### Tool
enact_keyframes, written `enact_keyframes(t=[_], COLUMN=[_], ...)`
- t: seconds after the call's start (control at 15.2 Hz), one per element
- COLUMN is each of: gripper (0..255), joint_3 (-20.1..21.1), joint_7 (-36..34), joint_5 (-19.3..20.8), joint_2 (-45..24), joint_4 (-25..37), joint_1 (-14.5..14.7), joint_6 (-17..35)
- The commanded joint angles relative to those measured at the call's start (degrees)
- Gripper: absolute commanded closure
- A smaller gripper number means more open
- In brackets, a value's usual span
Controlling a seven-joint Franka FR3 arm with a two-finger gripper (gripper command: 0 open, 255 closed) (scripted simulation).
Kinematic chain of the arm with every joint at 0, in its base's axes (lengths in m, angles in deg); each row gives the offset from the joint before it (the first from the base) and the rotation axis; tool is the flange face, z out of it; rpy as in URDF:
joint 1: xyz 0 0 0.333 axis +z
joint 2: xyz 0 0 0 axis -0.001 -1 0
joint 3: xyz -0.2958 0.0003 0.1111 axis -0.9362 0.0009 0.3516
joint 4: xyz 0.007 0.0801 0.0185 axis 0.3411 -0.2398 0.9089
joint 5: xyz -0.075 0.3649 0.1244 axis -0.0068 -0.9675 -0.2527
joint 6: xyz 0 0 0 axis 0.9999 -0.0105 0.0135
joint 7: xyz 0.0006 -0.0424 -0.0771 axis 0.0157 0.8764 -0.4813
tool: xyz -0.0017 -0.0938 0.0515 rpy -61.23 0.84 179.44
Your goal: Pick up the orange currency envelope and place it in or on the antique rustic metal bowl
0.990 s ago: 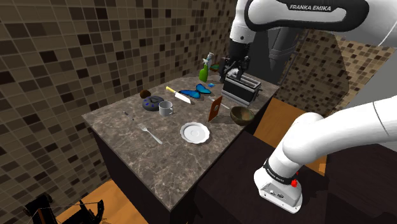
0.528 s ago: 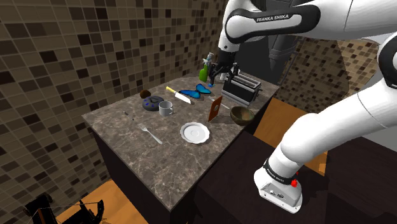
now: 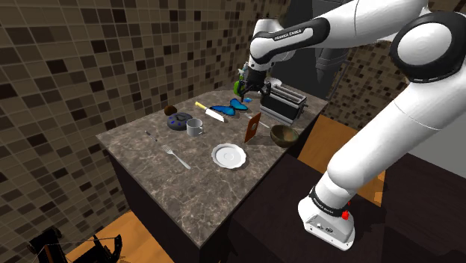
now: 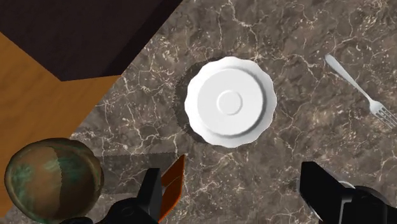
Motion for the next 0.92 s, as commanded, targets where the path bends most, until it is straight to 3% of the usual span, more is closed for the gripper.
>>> enact_keyframes(t=[0.0, 0.86], gripper=[0, 0], joint_3=[-0.6, -6.1], joint_7=[-2.2, -13.1], joint_5=[0.1, -2.1], joint_2=[-2.9, -25.2], joint_4=[0.9, 13.0], joint_1=[-0.9, -6.4], joint_6=[1.9, 11.6])
